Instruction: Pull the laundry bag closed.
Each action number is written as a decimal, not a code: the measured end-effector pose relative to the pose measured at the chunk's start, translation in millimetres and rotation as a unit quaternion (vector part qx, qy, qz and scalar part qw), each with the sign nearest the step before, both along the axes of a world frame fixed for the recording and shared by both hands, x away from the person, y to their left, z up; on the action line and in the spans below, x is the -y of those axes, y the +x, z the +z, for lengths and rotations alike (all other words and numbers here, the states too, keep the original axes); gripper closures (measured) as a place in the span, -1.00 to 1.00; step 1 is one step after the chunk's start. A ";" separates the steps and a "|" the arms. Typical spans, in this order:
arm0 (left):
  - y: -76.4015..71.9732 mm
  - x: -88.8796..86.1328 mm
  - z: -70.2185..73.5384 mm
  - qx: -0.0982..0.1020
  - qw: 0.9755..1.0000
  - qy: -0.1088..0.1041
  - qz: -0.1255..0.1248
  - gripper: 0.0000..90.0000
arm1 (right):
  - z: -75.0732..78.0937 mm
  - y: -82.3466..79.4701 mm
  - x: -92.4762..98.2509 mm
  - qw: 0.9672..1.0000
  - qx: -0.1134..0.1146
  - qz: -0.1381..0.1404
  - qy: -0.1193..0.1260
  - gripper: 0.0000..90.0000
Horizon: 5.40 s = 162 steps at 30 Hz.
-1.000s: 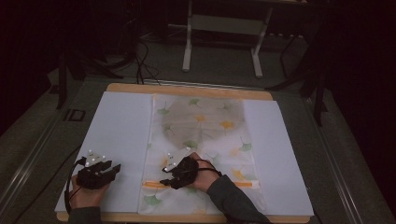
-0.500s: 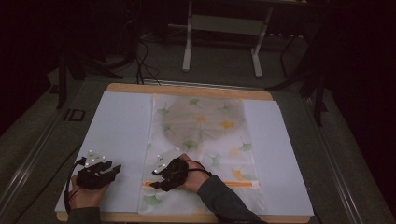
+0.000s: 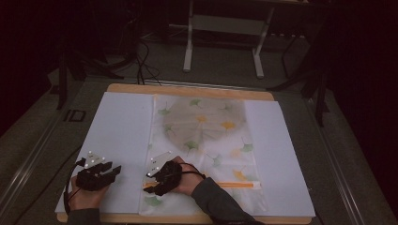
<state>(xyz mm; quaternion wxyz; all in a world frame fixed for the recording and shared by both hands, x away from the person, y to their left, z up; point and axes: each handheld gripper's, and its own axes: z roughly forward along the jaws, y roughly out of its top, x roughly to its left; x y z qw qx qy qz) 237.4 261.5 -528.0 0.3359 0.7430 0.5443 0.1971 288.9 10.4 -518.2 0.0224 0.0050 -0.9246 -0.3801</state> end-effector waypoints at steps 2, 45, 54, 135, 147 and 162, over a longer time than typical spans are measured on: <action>0.0 -0.2 -0.1 0.000 1.000 0.000 0.000 0.28 | -2.0 -1.4 -2.7 1.000 0.000 0.000 -0.001 0.02; -1.2 -1.3 -0.5 -0.001 1.000 -0.001 -0.006 0.28 | -10.7 -1.1 -16.9 0.999 0.002 0.005 -0.038 0.23; -1.2 -0.6 -0.6 -0.001 1.000 0.001 -0.007 0.28 | -8.7 -1.4 -14.5 0.998 0.016 0.006 -0.055 0.54; -25.1 27.0 3.3 -0.049 0.993 -0.043 -0.098 0.23 | 1.9 1.1 -10.3 0.996 0.005 -0.019 -0.088 0.88; -27.0 31.6 3.5 -0.065 0.989 -0.068 -0.116 0.22 | 4.2 -0.8 -11.2 0.996 0.015 -0.024 -0.086 0.88; -23.7 42.8 4.6 -0.078 0.984 -0.100 -0.129 0.15 | 5.6 -1.7 -14.1 0.996 0.022 -0.027 -0.085 0.88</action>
